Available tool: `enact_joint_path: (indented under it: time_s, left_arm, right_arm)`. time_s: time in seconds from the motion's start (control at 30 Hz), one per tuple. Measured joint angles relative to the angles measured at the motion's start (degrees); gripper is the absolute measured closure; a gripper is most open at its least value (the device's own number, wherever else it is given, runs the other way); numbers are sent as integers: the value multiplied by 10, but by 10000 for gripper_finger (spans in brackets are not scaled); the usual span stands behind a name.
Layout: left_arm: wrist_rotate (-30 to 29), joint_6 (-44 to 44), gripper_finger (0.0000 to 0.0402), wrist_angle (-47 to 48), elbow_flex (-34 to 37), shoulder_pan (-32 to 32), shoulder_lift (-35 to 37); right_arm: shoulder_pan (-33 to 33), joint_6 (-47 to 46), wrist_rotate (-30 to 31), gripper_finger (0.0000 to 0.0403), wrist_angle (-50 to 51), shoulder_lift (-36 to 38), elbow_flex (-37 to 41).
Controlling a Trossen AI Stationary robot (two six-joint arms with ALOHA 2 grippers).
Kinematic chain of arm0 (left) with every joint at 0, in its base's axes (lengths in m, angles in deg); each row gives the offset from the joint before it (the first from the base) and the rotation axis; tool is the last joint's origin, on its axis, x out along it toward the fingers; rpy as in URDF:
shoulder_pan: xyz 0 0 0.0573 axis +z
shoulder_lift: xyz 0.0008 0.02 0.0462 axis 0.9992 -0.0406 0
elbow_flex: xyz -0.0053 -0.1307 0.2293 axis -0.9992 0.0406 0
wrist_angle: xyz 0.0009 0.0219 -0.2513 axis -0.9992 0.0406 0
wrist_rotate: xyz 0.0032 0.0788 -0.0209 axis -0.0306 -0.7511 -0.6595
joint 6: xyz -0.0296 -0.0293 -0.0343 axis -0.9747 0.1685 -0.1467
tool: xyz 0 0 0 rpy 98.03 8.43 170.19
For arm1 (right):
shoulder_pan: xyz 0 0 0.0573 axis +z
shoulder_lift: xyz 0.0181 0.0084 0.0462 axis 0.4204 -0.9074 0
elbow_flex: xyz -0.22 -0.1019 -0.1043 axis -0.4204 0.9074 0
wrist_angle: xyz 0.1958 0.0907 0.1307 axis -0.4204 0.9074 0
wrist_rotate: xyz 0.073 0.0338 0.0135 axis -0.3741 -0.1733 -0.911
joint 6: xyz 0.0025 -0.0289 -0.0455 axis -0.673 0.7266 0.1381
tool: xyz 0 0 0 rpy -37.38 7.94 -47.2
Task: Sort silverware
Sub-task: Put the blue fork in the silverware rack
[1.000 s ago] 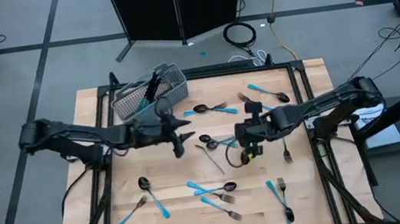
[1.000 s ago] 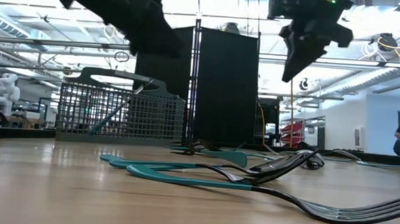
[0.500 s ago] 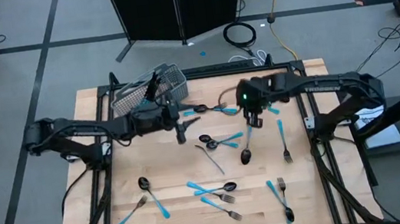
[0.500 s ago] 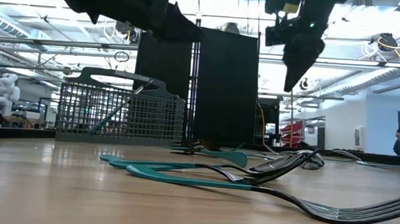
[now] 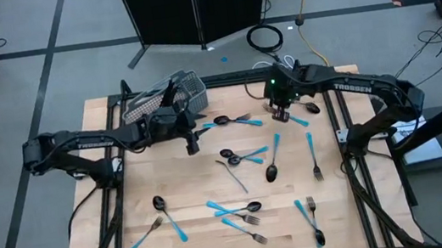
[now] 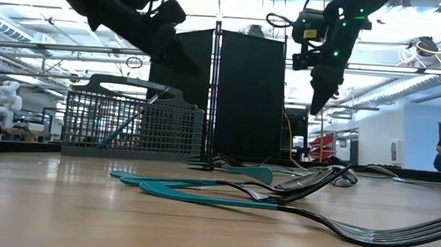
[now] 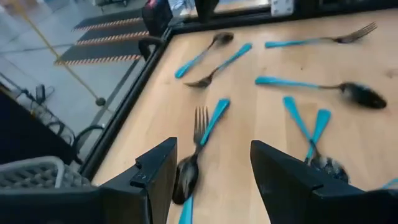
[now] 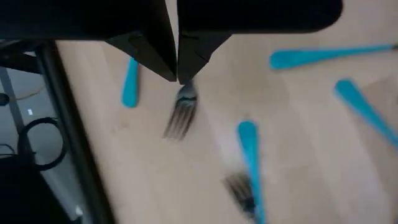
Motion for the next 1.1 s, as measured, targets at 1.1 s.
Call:
enact_joint_path:
  time_s: [1.1]
  left_arm:
    - [53, 25, 201, -30, 129, 65, 255]
  right_arm:
    - [-66, -12, 0, 283, 11, -39, 22]
